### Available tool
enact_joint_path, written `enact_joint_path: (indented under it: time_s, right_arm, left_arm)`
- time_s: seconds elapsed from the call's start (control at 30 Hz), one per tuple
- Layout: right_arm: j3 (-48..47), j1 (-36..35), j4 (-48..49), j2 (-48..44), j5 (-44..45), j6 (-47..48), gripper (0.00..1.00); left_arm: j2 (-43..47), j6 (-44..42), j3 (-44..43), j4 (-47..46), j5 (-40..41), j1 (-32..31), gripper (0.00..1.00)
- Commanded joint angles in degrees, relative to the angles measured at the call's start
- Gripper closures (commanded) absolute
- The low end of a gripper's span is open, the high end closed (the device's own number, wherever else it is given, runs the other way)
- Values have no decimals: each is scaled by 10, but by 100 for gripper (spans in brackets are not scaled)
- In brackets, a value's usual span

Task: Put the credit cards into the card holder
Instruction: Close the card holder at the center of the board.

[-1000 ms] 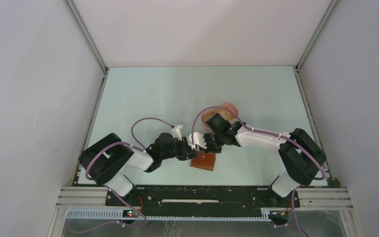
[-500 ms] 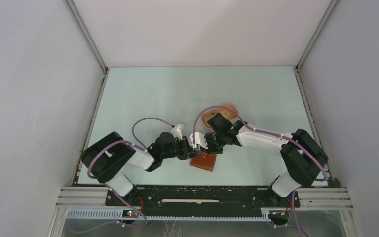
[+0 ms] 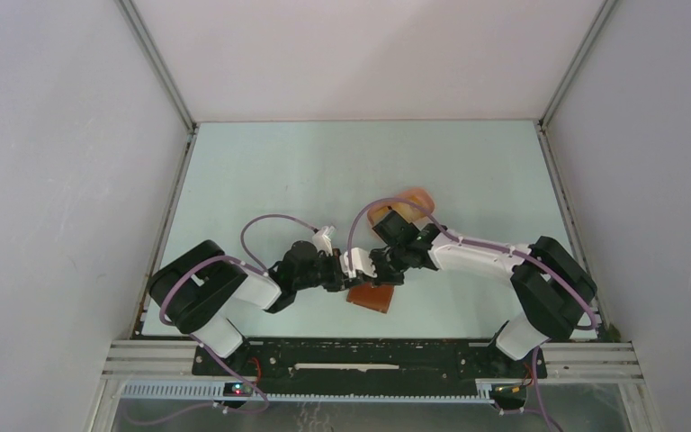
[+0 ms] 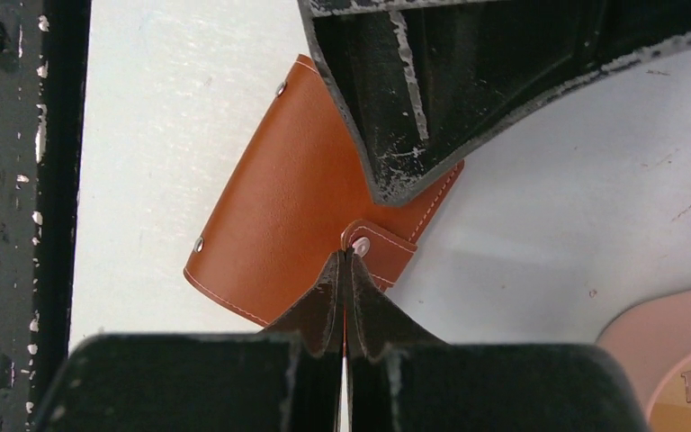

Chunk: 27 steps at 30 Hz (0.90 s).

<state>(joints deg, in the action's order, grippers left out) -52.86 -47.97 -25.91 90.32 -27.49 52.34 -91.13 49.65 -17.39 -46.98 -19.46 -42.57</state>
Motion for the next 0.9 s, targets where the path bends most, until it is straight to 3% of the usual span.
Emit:
enact_joint_path:
  time_s: [0.0, 0.87]
  right_arm:
    - [-13, -18, -11, 0, -13, 0, 100]
    - [-13, -38, -3, 9, 11, -21, 100]
  left_arm:
    - [-14, -4, -12, 46, 13, 2, 98]
    - [-18, -3, -13, 40, 3, 3, 99]
